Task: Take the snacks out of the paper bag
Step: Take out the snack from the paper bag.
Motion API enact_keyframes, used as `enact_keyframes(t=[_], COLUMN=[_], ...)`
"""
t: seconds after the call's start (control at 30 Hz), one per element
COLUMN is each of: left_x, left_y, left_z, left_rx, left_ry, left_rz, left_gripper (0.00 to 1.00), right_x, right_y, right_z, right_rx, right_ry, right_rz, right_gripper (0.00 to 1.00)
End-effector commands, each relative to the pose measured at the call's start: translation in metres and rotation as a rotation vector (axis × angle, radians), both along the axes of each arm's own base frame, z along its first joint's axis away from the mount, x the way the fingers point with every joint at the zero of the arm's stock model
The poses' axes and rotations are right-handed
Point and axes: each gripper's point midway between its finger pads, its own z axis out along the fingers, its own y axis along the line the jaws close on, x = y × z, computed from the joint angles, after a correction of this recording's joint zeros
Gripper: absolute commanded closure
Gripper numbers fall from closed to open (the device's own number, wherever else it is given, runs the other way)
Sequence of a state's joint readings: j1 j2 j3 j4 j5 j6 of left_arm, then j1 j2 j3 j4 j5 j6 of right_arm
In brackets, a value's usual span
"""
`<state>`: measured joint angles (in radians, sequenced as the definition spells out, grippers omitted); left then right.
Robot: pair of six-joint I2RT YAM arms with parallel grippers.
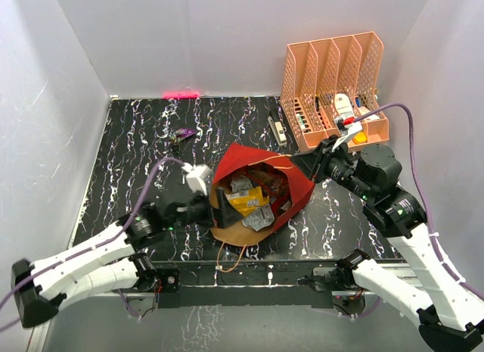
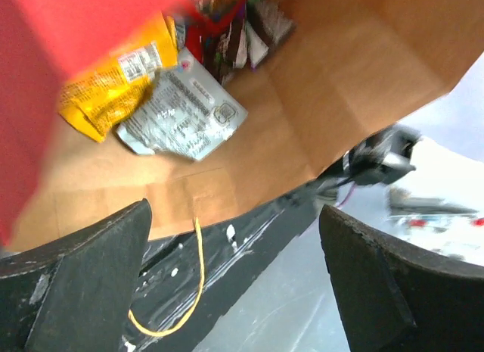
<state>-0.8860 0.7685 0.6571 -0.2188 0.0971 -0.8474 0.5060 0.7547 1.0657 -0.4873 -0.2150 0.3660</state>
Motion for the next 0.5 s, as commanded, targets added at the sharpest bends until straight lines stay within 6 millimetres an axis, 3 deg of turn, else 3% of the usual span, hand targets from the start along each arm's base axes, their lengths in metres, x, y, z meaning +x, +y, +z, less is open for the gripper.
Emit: enact_keyframes(t=[0.0, 0.03, 0.23, 0.47], left_x=[-0.004, -0.013, 0.003, 0.034], left_y=[-0.033, -0.041, -0.056, -0.044], left_z=[0.001, -0.004, -0.036, -0.067], left_rx=[0.168, 0.233, 0.616, 0.968], left_ry=[-0.193, -0.233, -0.395, -0.559], left_rz=[-0.036, -0.07, -0.12, -0.178], left_gripper=[0.1, 0.1, 0.11, 0.25], right_x=[0.001, 0.001, 0.0, -0.001], right_y=[-0.001, -0.001, -0.002, -0.006], right_z=[0.03, 0.029, 0.029, 0.034], right_rx=[0.044, 0.043, 0.042, 0.04], right_ry=[-0.088, -0.085, -0.086, -0.1], right_rz=[-0.007, -0.006, -0.013, -0.025], right_gripper=[0.88, 0.88, 0.88, 0.88])
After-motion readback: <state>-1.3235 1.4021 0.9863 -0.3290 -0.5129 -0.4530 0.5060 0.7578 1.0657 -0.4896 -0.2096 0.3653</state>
